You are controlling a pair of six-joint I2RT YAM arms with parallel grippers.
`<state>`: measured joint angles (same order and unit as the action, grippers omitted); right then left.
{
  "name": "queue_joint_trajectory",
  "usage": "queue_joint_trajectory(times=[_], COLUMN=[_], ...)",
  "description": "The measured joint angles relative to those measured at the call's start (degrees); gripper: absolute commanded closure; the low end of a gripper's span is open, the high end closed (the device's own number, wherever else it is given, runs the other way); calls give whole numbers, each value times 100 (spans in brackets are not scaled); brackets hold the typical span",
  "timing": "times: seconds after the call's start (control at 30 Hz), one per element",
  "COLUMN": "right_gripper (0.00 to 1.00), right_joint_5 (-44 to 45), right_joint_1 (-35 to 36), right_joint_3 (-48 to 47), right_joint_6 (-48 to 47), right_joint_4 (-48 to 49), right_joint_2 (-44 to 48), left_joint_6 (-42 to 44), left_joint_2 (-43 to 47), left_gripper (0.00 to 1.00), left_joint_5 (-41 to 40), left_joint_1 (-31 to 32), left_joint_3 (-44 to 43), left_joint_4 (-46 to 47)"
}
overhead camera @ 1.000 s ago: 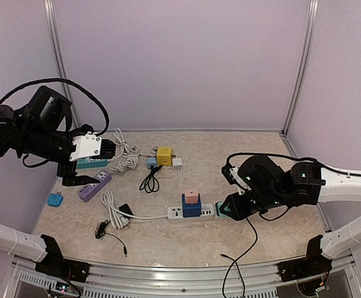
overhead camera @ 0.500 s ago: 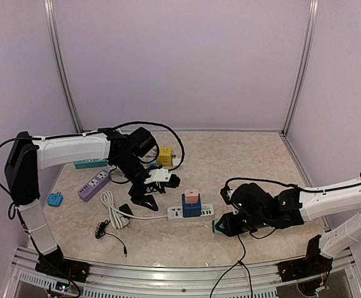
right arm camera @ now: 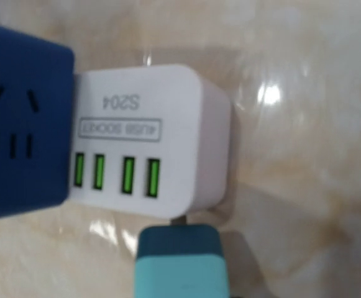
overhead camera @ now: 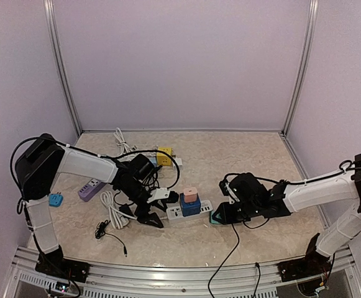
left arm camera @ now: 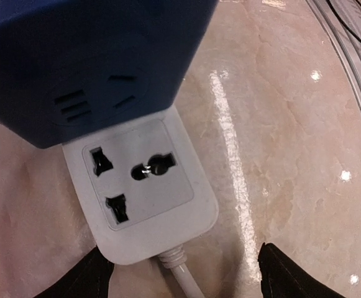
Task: Insert the plug
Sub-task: Adjust the socket at the center of the board.
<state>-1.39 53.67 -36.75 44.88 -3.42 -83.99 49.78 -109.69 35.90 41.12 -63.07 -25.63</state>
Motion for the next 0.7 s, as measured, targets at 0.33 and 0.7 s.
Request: queue_joint_trajectory(times=[0.33,0.7], right_gripper=[100,100], right_joint_5=[-656,-1165], right_joint_1=[-979,-1569], right_joint_3=[-612,-518], right_joint_6=[-1034,-2345], right_joint_4=[280,160], right_joint_2=[-737,-149], left_joint_6=[-691,-905], left_joint_2=[444,1373], left_gripper=[16,6], left_joint_5=[-81,-254], left_joint_1=[511,72], left_joint_3=[1276,1158], left_joint_4=[2142,1147])
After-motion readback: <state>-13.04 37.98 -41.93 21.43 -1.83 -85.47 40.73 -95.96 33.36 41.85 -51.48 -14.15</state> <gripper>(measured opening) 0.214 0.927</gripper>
